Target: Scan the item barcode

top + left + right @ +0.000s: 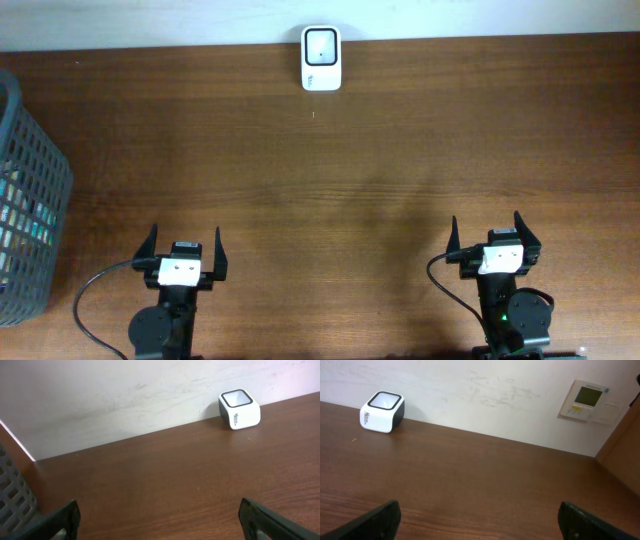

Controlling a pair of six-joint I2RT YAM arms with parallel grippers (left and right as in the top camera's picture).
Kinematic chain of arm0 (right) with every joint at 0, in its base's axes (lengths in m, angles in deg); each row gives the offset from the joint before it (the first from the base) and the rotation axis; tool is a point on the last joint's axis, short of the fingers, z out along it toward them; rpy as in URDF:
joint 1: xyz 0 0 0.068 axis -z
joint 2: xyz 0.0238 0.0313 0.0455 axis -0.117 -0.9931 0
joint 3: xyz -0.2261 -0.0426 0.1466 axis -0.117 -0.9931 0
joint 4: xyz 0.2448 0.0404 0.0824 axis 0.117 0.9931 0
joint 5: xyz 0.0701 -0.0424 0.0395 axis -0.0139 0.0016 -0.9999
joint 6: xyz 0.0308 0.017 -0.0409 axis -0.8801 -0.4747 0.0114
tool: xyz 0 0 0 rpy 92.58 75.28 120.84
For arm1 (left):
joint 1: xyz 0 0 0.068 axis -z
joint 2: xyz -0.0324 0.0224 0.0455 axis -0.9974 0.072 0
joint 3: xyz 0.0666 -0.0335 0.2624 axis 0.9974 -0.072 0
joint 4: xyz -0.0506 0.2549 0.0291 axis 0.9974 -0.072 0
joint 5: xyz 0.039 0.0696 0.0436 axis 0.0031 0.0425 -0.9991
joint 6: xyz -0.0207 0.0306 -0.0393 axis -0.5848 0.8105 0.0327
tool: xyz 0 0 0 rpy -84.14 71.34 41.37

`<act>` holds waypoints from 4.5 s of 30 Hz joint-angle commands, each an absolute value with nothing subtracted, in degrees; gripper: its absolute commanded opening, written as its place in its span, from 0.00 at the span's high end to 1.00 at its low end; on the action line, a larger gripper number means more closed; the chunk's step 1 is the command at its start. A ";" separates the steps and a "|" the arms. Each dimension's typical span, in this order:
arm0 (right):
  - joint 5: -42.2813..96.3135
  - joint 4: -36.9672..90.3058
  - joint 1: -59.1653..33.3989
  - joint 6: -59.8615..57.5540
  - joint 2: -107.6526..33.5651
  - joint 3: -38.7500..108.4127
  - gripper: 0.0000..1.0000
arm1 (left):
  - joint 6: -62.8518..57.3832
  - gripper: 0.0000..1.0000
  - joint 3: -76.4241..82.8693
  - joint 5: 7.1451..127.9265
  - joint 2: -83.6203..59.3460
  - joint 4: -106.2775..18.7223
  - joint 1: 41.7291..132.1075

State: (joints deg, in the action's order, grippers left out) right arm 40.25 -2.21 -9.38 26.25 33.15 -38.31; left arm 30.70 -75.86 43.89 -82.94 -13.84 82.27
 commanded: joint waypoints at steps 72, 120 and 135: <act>41.56 -2.02 -8.89 26.04 33.37 -38.73 0.01 | 29.91 0.01 -76.14 43.12 -83.34 -13.91 82.45; 41.56 -2.00 -8.89 26.04 33.37 -38.73 0.01 | 14.87 0.07 24.53 33.46 5.23 -62.48 36.99; 41.56 -2.00 -8.89 26.04 33.37 -38.73 0.01 | 39.35 0.01 24.53 41.81 29.42 -59.00 29.55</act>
State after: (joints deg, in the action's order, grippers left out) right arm 40.67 -2.24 -9.38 26.25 33.04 -38.31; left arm 34.35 24.29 38.36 25.07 -60.99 29.90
